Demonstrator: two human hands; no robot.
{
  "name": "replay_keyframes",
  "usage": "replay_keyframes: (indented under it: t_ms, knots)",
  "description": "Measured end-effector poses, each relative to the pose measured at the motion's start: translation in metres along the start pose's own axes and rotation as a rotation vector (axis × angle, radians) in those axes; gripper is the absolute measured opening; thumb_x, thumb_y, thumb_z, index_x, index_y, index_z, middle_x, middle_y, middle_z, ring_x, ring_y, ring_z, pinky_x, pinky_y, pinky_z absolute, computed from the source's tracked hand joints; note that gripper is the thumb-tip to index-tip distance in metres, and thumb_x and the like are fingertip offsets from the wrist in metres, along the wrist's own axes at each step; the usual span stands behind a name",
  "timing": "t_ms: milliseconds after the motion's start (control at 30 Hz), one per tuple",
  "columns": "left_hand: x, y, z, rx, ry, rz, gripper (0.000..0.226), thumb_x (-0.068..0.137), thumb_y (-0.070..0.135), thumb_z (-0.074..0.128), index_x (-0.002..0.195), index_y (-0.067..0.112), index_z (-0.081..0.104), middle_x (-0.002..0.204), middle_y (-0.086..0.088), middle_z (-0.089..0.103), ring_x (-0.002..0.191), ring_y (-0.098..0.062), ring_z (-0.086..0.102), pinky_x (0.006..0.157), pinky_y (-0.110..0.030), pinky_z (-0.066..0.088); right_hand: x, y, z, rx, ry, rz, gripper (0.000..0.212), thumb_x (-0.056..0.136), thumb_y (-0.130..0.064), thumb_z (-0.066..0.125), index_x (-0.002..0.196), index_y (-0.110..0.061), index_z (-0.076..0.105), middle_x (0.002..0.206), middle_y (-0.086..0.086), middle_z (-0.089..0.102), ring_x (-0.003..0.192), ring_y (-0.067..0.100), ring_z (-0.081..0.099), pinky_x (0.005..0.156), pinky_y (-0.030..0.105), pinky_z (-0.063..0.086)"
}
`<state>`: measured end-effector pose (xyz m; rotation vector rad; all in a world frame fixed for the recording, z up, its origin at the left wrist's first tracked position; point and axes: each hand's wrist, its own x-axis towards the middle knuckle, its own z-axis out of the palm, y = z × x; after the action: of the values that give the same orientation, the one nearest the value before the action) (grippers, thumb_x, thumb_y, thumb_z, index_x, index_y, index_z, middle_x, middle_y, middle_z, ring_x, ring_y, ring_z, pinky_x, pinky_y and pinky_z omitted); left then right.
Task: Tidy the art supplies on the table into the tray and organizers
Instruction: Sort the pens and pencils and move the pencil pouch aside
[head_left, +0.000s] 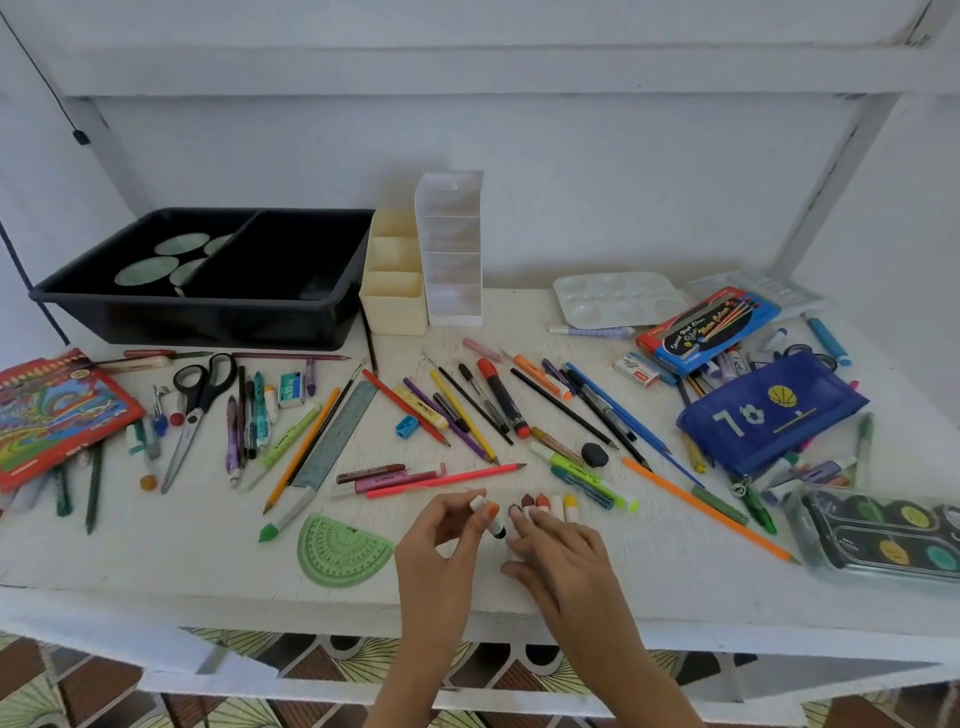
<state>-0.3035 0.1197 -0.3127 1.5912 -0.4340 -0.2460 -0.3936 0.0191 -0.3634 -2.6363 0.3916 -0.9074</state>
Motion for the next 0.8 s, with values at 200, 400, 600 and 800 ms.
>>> replay_keyframes:
  t_ms: [200, 400, 600, 800]
  knots:
    - [-0.001, -0.007, 0.003, 0.015, 0.026, -0.031, 0.006, 0.081, 0.013, 0.070, 0.084, 0.018, 0.069, 0.077, 0.005, 0.070, 0.077, -0.011, 0.065, 0.072, -0.017, 0.050, -0.002, -0.008, 0.003, -0.036, -0.029, 0.073, 0.051, 0.101, -0.040, 0.029, 0.124, -0.007, 0.061, 0.113, -0.004, 0.068, 0.118, 0.008, 0.049, 0.094, 0.025, 0.036]
    - [-0.001, -0.010, 0.003, 0.002, 0.065, -0.047, 0.004, 0.082, 0.015, 0.069, 0.083, 0.018, 0.068, 0.077, 0.006, 0.069, 0.077, -0.010, 0.064, 0.071, -0.019, 0.050, -0.002, -0.008, 0.002, -0.042, -0.170, 0.118, 0.050, 0.102, -0.037, 0.023, 0.132, -0.012, 0.055, 0.124, -0.004, 0.062, 0.123, 0.009, 0.046, 0.100, 0.024, 0.031]
    - [-0.001, -0.006, 0.002, -0.049, 0.058, 0.000, 0.003, 0.082, 0.015, 0.068, 0.084, 0.013, 0.068, 0.077, 0.002, 0.072, 0.079, -0.013, 0.067, 0.077, -0.021, 0.051, 0.009, -0.002, -0.017, 0.086, -0.016, 0.166, 0.031, 0.092, -0.029, 0.042, 0.120, -0.026, 0.054, 0.127, -0.014, 0.054, 0.124, -0.003, 0.034, 0.103, 0.014, 0.023]
    - [0.001, -0.020, 0.001, 0.096, -0.051, 0.189, 0.020, 0.074, 0.003, 0.075, 0.089, 0.017, 0.075, 0.092, 0.012, 0.073, 0.093, -0.007, 0.067, 0.083, -0.022, 0.052, 0.004, 0.012, -0.005, -0.072, -0.159, 0.211, 0.045, 0.098, -0.036, 0.027, 0.138, -0.021, 0.043, 0.144, -0.001, 0.044, 0.138, 0.011, 0.028, 0.111, 0.031, 0.021]
